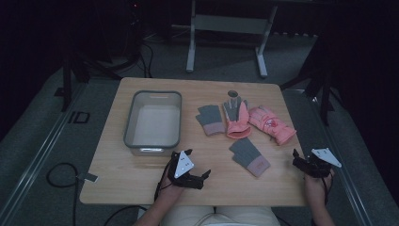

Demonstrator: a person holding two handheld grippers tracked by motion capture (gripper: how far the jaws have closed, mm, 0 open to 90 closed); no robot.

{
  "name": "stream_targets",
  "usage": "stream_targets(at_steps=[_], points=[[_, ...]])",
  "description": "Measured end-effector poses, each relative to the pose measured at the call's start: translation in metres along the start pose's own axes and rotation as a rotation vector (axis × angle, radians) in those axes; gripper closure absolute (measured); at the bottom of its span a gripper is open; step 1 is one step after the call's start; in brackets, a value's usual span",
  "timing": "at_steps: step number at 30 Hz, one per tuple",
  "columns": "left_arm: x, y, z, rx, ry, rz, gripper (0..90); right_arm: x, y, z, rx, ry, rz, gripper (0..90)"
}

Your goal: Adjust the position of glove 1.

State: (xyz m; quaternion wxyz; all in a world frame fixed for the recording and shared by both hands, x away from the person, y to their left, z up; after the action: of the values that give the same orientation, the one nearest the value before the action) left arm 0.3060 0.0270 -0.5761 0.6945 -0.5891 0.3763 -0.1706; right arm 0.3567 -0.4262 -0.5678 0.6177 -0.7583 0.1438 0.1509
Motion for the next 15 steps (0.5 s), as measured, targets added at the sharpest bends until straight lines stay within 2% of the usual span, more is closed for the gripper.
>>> stream_targets(at_steps=[5, 10, 15], points=[[-0.0002, 0.0000, -0.0001, -0.001, -0.008, 0.000, 0.0, 0.0003, 0.0004, -0.0006, 0.004, 0.009, 0.015, 13.3], [0.0000, -0.0001, 0.0001, -0.003, -0.012, 0.001, 0.0, 0.0013, 0.0003, 0.0013, -0.021, 0.009, 0.025, 13.4], [0.0000, -0.0001, 0.0007, -0.010, -0.010, 0.001, 0.0, 0.0018, 0.0002, 0.0004, -0.011, 0.007, 0.031, 13.5]])
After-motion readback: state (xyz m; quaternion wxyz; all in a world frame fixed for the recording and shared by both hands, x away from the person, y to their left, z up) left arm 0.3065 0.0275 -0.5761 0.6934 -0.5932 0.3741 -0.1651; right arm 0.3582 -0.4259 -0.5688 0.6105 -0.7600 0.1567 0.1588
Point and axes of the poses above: each handheld gripper's, and its own axes: x roughly forward along the jaws, y roughly out of its underside, z roughly to its left, the point moved 3 cm from there along x, roughly forward along the jaws, and after that the axes turned 1 degree about -x, right-handed, at the moved point
